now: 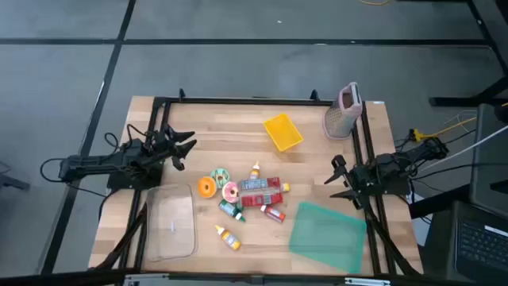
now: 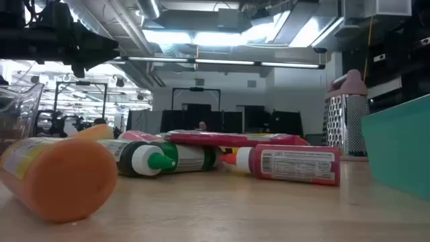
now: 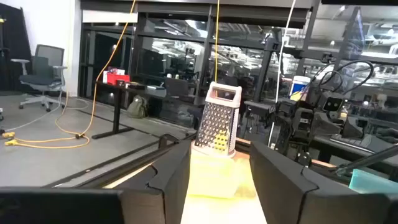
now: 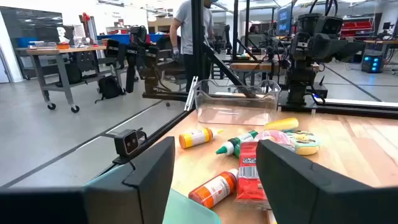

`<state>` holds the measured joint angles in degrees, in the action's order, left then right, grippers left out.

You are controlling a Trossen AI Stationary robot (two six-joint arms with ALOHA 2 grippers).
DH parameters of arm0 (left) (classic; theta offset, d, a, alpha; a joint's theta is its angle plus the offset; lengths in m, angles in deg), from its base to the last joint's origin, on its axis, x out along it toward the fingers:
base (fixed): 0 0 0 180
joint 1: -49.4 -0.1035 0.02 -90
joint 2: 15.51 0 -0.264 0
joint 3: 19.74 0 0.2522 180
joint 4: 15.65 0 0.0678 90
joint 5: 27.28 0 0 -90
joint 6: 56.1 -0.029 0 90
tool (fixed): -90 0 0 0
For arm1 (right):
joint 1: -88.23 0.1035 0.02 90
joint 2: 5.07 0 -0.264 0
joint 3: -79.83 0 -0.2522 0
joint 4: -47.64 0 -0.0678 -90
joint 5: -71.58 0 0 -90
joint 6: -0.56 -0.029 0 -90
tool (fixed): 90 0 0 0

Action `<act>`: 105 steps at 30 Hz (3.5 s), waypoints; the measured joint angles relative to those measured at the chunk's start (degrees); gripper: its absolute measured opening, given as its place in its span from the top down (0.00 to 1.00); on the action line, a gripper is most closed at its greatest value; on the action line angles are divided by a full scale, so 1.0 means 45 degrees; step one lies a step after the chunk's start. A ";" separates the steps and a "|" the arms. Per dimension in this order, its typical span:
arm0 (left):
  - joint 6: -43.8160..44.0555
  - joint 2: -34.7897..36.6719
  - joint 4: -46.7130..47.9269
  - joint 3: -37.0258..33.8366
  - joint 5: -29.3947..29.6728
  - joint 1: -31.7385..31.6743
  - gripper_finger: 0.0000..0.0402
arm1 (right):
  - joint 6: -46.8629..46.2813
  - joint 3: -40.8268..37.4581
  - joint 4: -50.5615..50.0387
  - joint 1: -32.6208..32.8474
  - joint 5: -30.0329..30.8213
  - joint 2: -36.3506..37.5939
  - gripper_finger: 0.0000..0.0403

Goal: Pick & Place Food Item

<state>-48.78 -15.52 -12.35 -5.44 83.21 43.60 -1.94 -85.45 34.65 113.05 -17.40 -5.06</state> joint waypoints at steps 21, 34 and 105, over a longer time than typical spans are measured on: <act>-0.0002 0.0005 0.0000 -0.0004 0.0004 0.0000 0.59 | 0.0000 0.0000 -0.0004 0.0000 0.0000 0.0000 0.45; -0.0002 0.0005 0.0005 0.0000 0.0000 0.0000 0.60 | 0.0003 -0.0002 -0.0002 0.0002 0.0000 0.0000 0.45; 0.0604 -0.0105 0.0068 -0.0002 -0.2630 0.0015 0.60 | 0.0557 -0.0004 0.2365 -0.0014 1.0323 0.0000 0.45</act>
<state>-46.06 -15.99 -12.05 -5.45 71.38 43.66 0.56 -85.47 45.30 112.98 29.06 -5.06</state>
